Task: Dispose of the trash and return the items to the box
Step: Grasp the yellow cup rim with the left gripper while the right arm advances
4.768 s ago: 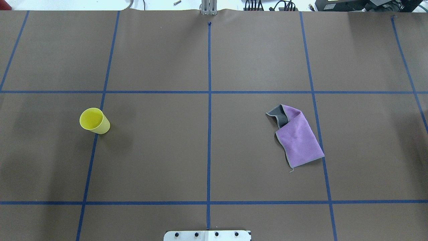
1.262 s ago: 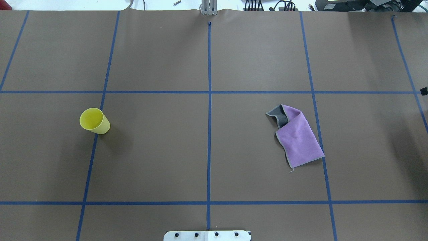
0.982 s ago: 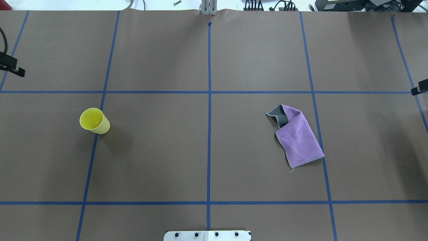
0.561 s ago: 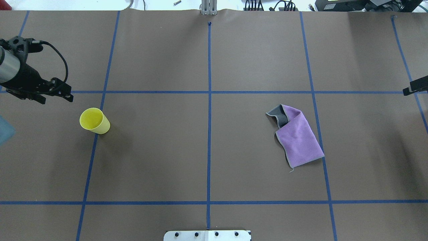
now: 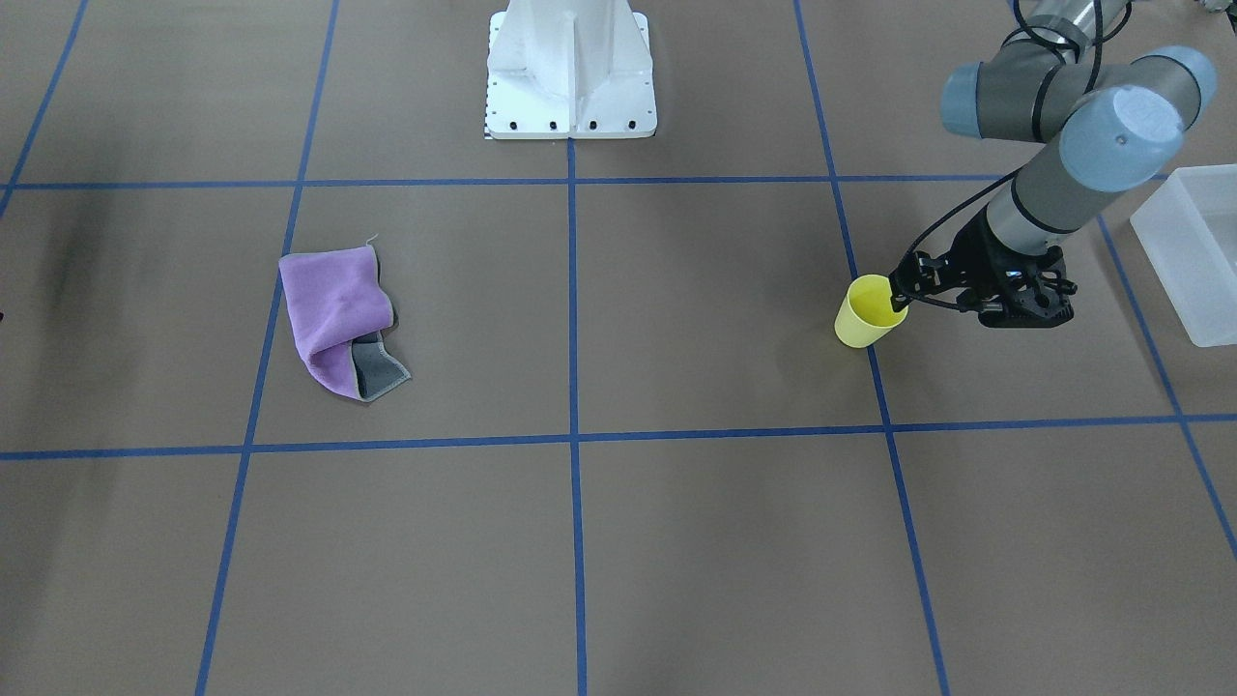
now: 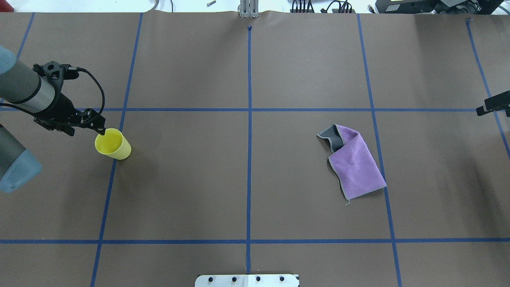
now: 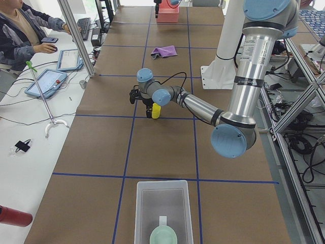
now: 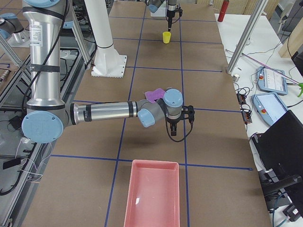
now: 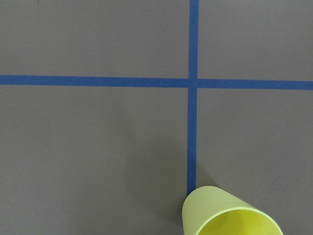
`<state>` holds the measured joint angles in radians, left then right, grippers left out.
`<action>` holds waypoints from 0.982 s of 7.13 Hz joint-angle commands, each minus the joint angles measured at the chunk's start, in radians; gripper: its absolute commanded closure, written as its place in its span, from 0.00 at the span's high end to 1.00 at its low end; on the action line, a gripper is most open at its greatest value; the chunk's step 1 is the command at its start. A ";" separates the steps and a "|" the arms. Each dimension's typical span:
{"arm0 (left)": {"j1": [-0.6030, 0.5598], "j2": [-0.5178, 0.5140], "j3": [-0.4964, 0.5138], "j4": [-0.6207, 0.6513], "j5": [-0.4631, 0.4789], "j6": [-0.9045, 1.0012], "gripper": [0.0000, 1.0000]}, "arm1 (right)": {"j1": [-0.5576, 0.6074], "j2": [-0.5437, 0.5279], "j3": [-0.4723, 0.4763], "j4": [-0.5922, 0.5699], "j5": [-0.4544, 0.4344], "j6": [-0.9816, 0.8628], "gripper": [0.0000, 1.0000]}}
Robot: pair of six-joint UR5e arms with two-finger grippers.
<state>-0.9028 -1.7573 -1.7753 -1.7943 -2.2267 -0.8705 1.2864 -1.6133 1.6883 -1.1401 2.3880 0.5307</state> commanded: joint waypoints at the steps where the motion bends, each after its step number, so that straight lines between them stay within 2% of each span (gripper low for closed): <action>1: 0.031 -0.001 0.016 -0.004 0.018 0.001 0.88 | -0.004 0.000 -0.001 -0.001 -0.003 0.000 1.00; 2: 0.041 0.001 0.048 -0.057 0.037 -0.001 0.83 | -0.004 0.000 -0.001 -0.001 -0.003 0.000 1.00; 3: 0.041 -0.001 0.063 -0.097 0.035 -0.007 0.36 | -0.006 0.000 -0.001 -0.001 -0.001 0.000 1.00; 4: 0.041 -0.001 0.051 -0.096 0.029 -0.007 0.00 | -0.006 0.000 -0.001 -0.001 -0.001 0.000 1.00; 5: 0.041 -0.001 0.047 -0.097 0.027 -0.005 0.00 | -0.006 0.000 -0.001 0.000 -0.001 0.000 1.00; 7: 0.038 0.004 0.016 -0.089 -0.034 -0.001 0.00 | -0.022 0.006 0.002 0.000 -0.001 0.015 1.00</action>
<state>-0.8627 -1.7570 -1.7400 -1.8876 -2.2324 -0.8751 1.2761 -1.6124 1.6887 -1.1400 2.3876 0.5342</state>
